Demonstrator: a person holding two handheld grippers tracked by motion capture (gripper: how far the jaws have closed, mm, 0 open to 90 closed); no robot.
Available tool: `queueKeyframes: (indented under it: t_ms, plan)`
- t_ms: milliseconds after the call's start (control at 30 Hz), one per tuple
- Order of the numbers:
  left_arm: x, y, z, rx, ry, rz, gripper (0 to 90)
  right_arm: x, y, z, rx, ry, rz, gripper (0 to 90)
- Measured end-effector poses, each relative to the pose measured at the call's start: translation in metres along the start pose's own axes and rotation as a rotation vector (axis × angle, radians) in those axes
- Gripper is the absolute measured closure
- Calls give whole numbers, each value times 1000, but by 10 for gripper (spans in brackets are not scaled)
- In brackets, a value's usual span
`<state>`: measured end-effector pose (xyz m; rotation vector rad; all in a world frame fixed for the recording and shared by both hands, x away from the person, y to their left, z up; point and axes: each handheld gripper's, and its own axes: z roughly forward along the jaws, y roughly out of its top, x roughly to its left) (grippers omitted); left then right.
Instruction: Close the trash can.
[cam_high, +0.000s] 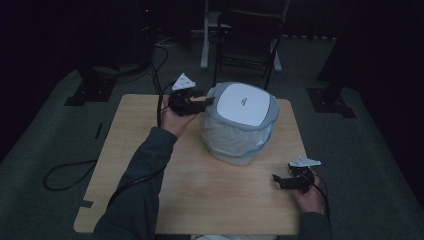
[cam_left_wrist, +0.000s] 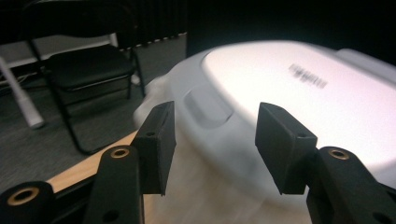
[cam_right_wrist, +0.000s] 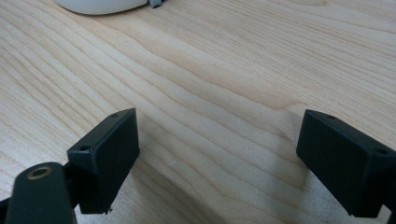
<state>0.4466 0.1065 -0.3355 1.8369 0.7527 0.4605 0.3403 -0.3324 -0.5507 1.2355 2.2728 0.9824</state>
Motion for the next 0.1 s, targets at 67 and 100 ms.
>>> queueKeyframes:
  t_ms: [67, 100]
  plan:
    - [10, -10, -9, -2, 16, -24, 468, 0, 0, 0, 0, 0, -1, 122]
    - [14, -16, -13, -1, 22, -40, 464, 0, 0, 0, 0, 0, -1, 123]
